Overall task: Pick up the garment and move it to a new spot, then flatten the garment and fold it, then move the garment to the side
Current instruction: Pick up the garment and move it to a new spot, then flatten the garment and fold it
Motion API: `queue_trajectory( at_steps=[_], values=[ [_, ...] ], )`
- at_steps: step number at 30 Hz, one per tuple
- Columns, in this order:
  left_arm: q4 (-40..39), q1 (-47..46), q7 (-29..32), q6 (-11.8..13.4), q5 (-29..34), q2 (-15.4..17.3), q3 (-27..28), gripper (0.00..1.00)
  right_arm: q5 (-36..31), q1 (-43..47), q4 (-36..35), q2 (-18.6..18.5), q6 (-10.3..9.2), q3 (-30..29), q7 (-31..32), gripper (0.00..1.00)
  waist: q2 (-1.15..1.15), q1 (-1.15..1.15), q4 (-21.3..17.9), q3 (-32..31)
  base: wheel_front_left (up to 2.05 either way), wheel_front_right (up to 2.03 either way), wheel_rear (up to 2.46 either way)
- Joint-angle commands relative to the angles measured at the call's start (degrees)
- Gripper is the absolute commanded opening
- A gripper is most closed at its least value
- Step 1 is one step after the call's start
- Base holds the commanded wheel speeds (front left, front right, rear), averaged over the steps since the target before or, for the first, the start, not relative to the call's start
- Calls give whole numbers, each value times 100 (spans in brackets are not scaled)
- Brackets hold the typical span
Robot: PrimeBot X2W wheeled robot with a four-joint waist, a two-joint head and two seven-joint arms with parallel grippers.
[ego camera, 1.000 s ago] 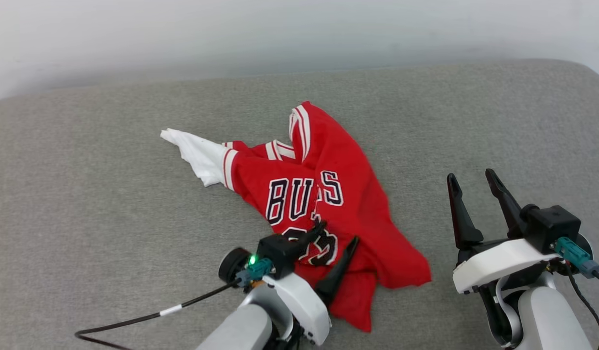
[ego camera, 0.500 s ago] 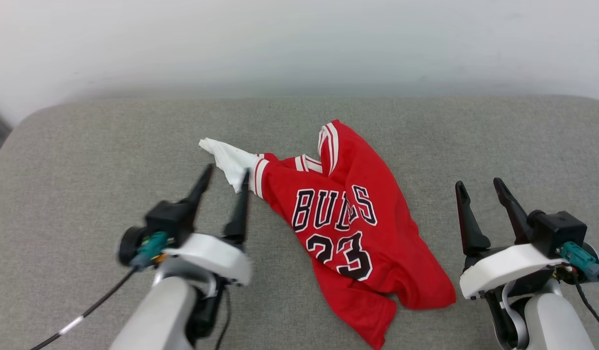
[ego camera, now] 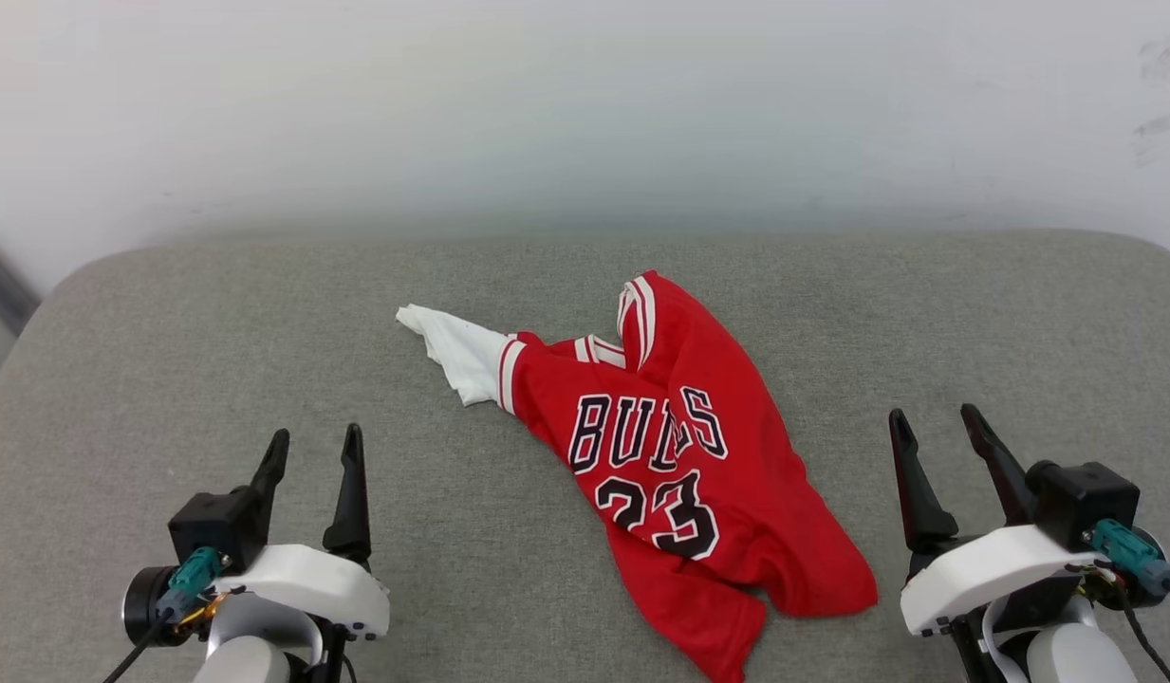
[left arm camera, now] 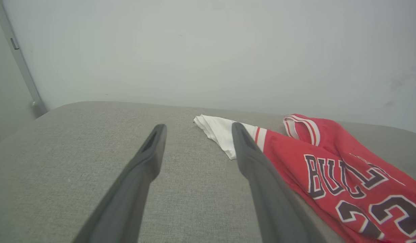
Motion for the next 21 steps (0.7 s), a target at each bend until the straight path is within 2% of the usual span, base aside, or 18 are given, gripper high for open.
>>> queue_trajectory(
  at_steps=[1, 14, 18, 21],
  values=[
    [-49, 82, -14, 18, 54, -22, -19, 100, 43, 94, -66, 16, -3, -6, 37, 100, 0, 0, -28, -20, 0, 0, 0],
    [-85, 125, -14, -68, 141, -79, 103, 100, 66, 223, -227, 22, -2, -47, 146, 100, 0, 0, -87, -16, 0, 0, 0],
    [-126, 90, -14, -84, 192, -115, 142, 100, 203, 186, -89, 21, -3, -161, 348, 100, 0, 0, -76, 5, 0, 0, 0],
    [-163, 31, -14, -112, 237, -141, 163, 100, 427, 56, 194, 17, -2, -327, 802, 100, 0, 0, -41, 52, 0, 0, 0]
  ],
)
